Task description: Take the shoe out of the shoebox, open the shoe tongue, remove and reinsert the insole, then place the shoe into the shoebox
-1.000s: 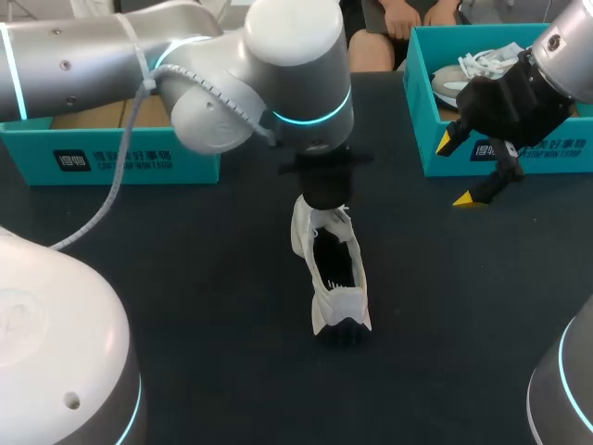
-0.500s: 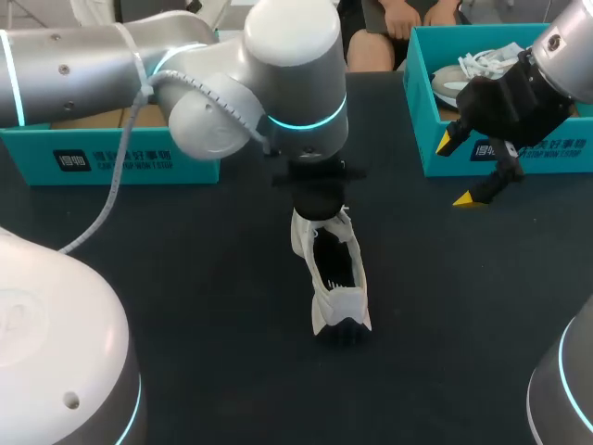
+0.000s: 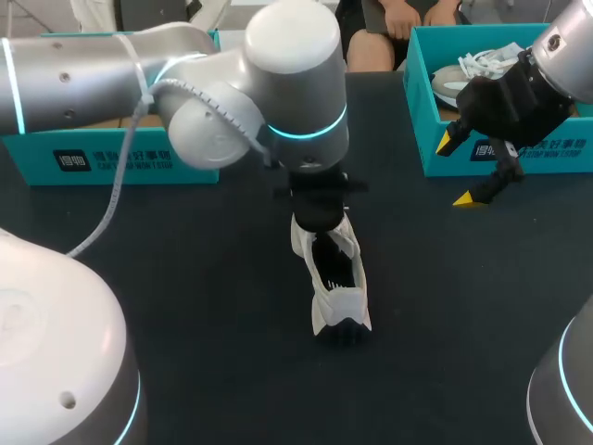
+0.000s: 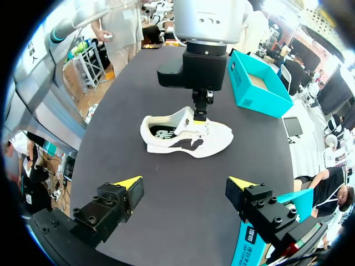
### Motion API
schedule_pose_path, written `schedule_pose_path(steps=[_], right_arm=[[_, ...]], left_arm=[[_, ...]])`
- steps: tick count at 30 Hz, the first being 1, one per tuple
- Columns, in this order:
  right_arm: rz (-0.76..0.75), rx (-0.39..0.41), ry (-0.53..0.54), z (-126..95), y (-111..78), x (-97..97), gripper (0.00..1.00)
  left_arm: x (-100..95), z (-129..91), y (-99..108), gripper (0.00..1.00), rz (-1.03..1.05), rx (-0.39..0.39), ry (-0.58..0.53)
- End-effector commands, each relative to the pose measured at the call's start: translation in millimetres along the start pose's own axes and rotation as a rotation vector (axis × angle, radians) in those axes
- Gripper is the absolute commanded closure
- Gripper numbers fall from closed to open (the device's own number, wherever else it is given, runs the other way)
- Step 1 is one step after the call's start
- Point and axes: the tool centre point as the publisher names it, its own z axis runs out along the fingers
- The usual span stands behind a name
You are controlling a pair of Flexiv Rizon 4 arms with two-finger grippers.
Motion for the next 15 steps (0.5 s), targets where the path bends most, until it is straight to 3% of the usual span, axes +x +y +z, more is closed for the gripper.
schedule_pose_path(steps=[1, 15], right_arm=[[0.001, 0.003, 0.001, 0.8, 0.5, -0.6, 0.00], [0.001, 0.003, 0.001, 0.8, 0.5, -0.6, 0.00]], left_arm=[[-2.1, 5.4, -3.9, 0.80, 0.006, 0.007, -0.004], [-2.0, 6.2, -2.4, 0.86, 0.021, -0.003, 0.010]])
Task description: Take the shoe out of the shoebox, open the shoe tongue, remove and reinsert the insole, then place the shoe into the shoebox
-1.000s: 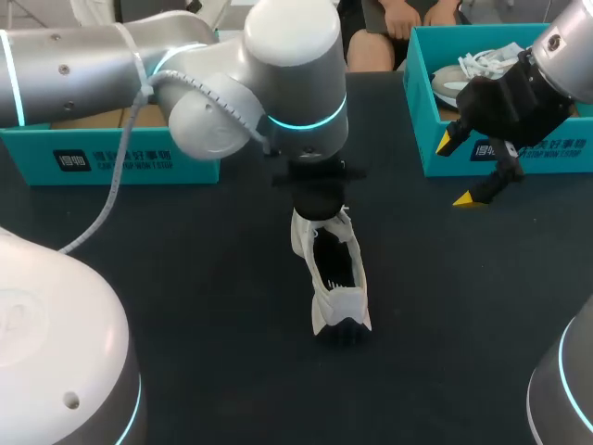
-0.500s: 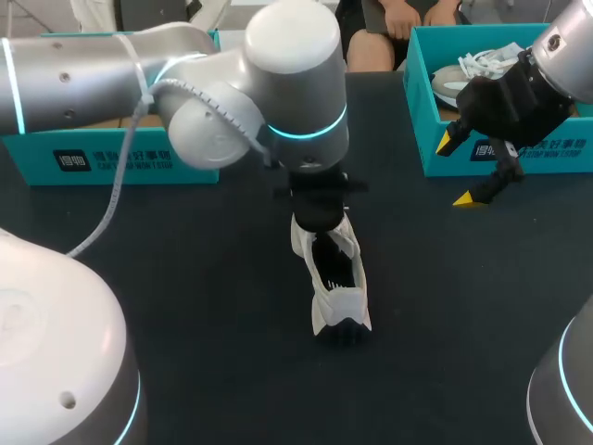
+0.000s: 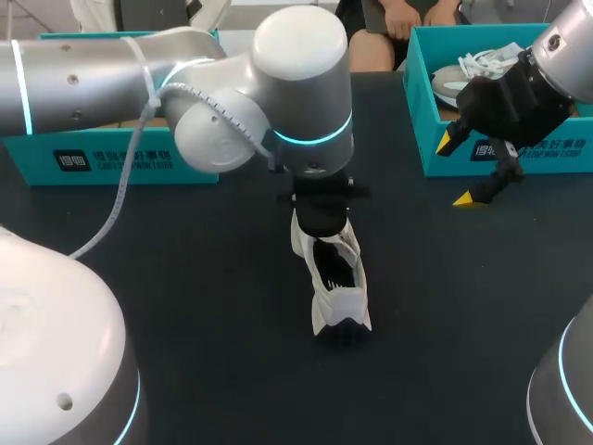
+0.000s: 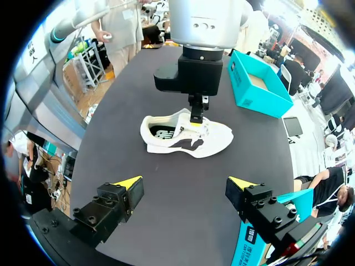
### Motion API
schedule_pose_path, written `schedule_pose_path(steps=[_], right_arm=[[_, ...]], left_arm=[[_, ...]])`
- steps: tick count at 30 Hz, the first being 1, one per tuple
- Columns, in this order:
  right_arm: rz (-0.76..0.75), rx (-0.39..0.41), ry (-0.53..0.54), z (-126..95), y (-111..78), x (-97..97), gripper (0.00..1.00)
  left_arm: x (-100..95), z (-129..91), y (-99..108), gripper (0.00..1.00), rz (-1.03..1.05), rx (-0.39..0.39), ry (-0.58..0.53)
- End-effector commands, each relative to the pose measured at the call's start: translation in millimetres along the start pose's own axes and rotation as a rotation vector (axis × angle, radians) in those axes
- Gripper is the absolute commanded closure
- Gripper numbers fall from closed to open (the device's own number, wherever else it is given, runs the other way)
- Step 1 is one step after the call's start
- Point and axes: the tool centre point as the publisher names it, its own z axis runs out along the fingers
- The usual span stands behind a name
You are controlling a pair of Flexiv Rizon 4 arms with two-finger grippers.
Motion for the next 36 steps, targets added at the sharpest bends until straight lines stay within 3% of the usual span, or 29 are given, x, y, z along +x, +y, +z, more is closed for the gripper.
schedule_pose_path(steps=[1, 23, 29, 36], right_arm=[[0.001, 0.003, 0.001, 0.8, 0.5, -0.6, 0.00], [0.001, 0.003, 0.001, 0.8, 0.5, -0.6, 0.00], [0.001, 0.003, 0.001, 0.8, 0.5, -0.6, 0.00], [0.001, 0.003, 0.001, 0.8, 0.5, -0.6, 0.00]], left_arm=[[1.8, -0.6, 0.0, 0.85, 0.001, -0.005, 0.002], [13.7, -1.3, -31.8, 0.84, 0.041, 0.010, 0.007], [2.4, -22.2, -19.7, 0.85, 0.018, 0.008, -0.037], [-11.5, -7.2, -17.9, 0.84, 0.014, 0.007, -0.014]])
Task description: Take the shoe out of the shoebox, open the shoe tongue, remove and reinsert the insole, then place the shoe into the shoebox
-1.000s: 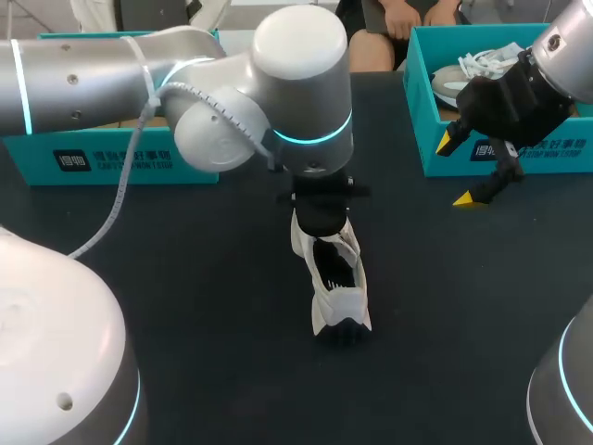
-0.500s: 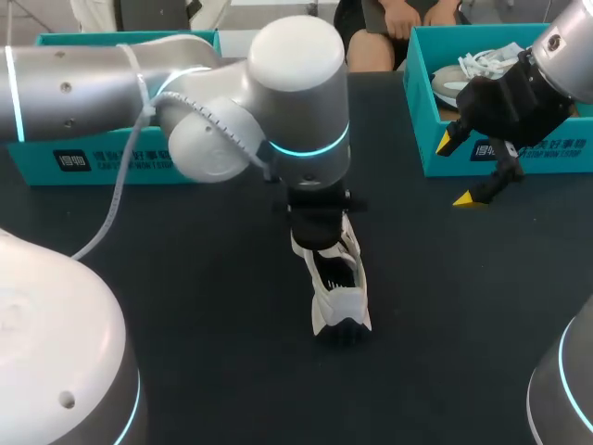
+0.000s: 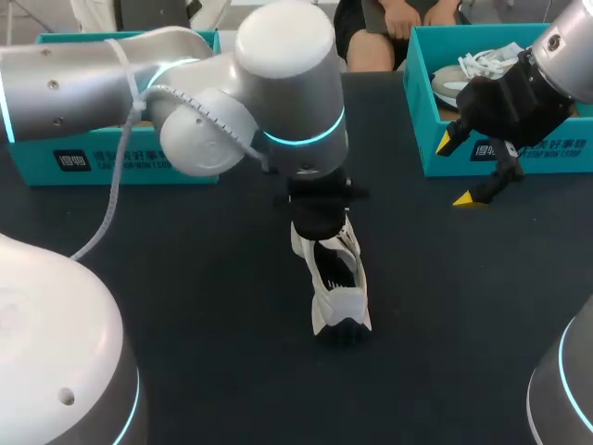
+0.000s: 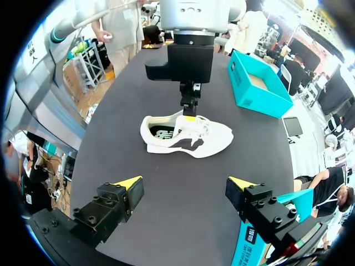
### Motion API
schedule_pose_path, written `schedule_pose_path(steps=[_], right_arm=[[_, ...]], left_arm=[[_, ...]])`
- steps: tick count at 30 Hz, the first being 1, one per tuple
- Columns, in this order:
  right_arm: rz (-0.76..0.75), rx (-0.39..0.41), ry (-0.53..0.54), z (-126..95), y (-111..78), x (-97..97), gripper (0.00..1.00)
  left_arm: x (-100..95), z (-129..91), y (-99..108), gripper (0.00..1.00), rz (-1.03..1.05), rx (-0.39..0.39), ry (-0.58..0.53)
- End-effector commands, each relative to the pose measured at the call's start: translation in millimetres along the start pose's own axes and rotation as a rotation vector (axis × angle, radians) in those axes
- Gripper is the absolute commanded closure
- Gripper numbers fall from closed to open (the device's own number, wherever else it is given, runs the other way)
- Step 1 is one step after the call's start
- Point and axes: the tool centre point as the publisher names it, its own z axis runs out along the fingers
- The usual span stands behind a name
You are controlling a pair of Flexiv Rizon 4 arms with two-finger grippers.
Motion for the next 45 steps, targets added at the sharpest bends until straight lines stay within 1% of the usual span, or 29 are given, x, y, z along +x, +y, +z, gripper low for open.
schedule_pose_path(steps=[1, 7, 10, 13, 16, 18, 19, 21, 22, 23, 24, 25, 26, 38, 39, 40, 41, 42, 43, 44, 45], right_arm=[[0.001, 0.003, 0.001, 0.8, 0.5, -0.6, 0.00], [0.001, 0.003, 0.001, 0.8, 0.5, -0.6, 0.00], [0.001, 0.003, 0.001, 0.8, 0.5, -0.6, 0.00], [0.001, 0.003, 0.001, 0.8, 0.5, -0.6, 0.00], [0.001, 0.003, 0.001, 0.8, 0.5, -0.6, 0.00], [0.001, 0.003, 0.001, 0.8, 0.5, -0.6, 0.00], [0.001, 0.003, 0.001, 0.8, 0.5, -0.6, 0.00], [0.001, 0.003, 0.001, 0.8, 0.5, -0.6, 0.00], [0.001, 0.003, 0.001, 0.8, 0.5, -0.6, 0.00], [0.001, 0.003, 0.001, 0.8, 0.5, -0.6, 0.00], [0.001, 0.003, 0.001, 0.8, 0.5, -0.6, 0.00], [0.001, 0.003, 0.001, 0.8, 0.5, -0.6, 0.00], [0.001, 0.003, 0.001, 0.8, 0.5, -0.6, 0.00], [0.001, 0.003, 0.001, 0.8, 0.5, -0.6, 0.00], [0.001, 0.003, 0.001, 0.8, 0.5, -0.6, 0.00], [0.001, 0.003, 0.001, 0.8, 0.5, -0.6, 0.00], [0.001, 0.003, 0.001, 0.8, 0.5, -0.6, 0.00], [0.001, 0.003, 0.001, 0.8, 0.5, -0.6, 0.00], [0.001, 0.003, 0.001, 0.8, 0.5, -0.6, 0.00], [0.001, 0.003, 0.001, 0.8, 0.5, -0.6, 0.00], [0.001, 0.003, 0.001, 0.8, 0.5, -0.6, 0.00]], left_arm=[[-8.3, 13.1, -3.4, 0.84, 0.004, 0.014, 0.023], [0.0, 26.1, -16.5, 0.83, 0.012, 0.043, 0.050], [4.3, 25.5, -27.7, 0.83, 0.008, 0.064, 0.051], [6.5, 16.1, -33.0, 0.83, -0.013, 0.077, 0.044], [5.5, -0.1, -29.8, 0.84, -0.084, 0.083, 0.043], [5.0, -9.3, -24.6, 0.80, -0.180, 0.075, 0.070], [5.3, -14.0, -22.0, 0.78, -0.243, 0.085, 0.094], [7.6, -21.4, -18.2, 0.75, -0.343, 0.057, 0.128], [8.8, -24.8, -17.4, 0.71, -0.400, 0.069, 0.148], [9.6, -26.9, -17.0, 0.64, -0.426, 0.050, 0.151], [10.6, -29.3, -16.6, 0.54, -0.437, 0.068, 0.151], [10.6, -29.3, -16.6, 0.12, -0.437, 0.068, 0.151], [10.6, -29.3, -16.6, 0.00, -0.437, 0.068, 0.151], [10.6, -29.3, -16.6, 0.00, -0.437, 0.068, 0.151], [10.5, -31.4, -17.2, 0.00, -0.558, 0.091, 0.142], [11.1, -32.3, -19.1, 0.00, -0.623, 0.159, 0.123], [14.8, -35.5, -20.5, 0.00, -0.727, 0.135, 0.127], [17.0, -38.5, -25.0, 0.00, -0.824, 0.102, 0.155], [19.3, -41.3, -32.5, 0.00, -0.885, 0.118, 0.113], [24.3, -45.3, -39.4, 0.00, -0.984, 0.107, 0.109], [27.1, -48.7, -45.0, 0.00, -1.060, 0.113, 0.113]])
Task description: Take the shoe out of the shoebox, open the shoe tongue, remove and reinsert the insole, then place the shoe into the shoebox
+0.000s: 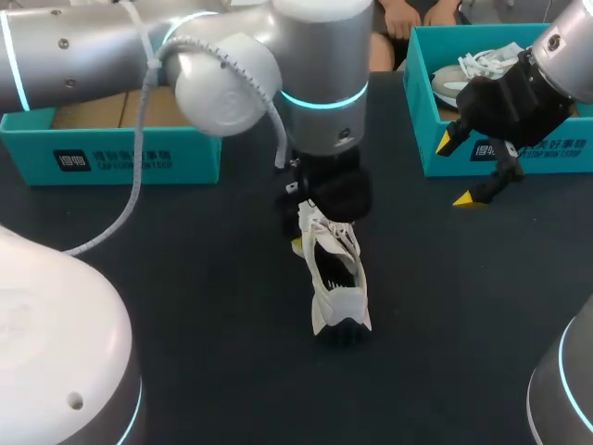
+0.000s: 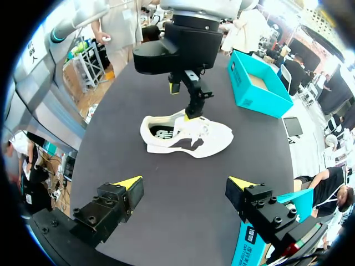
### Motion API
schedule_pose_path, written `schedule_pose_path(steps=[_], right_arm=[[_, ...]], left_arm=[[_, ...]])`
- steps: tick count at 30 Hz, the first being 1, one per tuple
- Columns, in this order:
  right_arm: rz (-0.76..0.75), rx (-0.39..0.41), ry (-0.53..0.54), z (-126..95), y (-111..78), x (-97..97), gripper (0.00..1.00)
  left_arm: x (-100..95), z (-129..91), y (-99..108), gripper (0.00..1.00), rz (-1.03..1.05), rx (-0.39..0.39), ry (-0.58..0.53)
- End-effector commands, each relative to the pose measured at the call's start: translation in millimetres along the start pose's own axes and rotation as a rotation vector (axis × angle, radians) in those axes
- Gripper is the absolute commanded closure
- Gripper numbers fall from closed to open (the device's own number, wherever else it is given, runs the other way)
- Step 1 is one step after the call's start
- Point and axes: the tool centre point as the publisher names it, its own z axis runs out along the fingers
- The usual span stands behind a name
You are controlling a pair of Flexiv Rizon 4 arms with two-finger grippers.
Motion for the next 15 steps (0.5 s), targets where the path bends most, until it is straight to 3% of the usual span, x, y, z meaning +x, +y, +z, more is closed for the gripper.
schedule_pose_path(steps=[1, 2, 4, 6, 15], right_arm=[[0.001, 0.003, 0.001, 0.8, 0.5, -0.6, 0.00], [0.001, 0.003, 0.001, 0.8, 0.5, -0.6, 0.00], [0.001, 0.003, 0.001, 0.8, 0.5, -0.6, 0.00], [0.001, 0.003, 0.001, 0.8, 0.5, -0.6, 0.00], [0.001, 0.003, 0.001, 0.8, 0.5, -0.6, 0.00]], left_arm=[[31.3, -12.3, -9.7, 0.00, -0.532, 0.085, -0.078], [35.9, -15.6, -12.0, 0.00, -0.637, 0.062, -0.087], [43.1, -20.7, -16.9, 0.00, -0.818, 0.091, -0.055], [46.4, -20.3, -30.8, 0.00, -0.976, -0.103, -0.033], [46.4, -20.3, -30.8, 0.00, -0.976, -0.103, -0.033]])
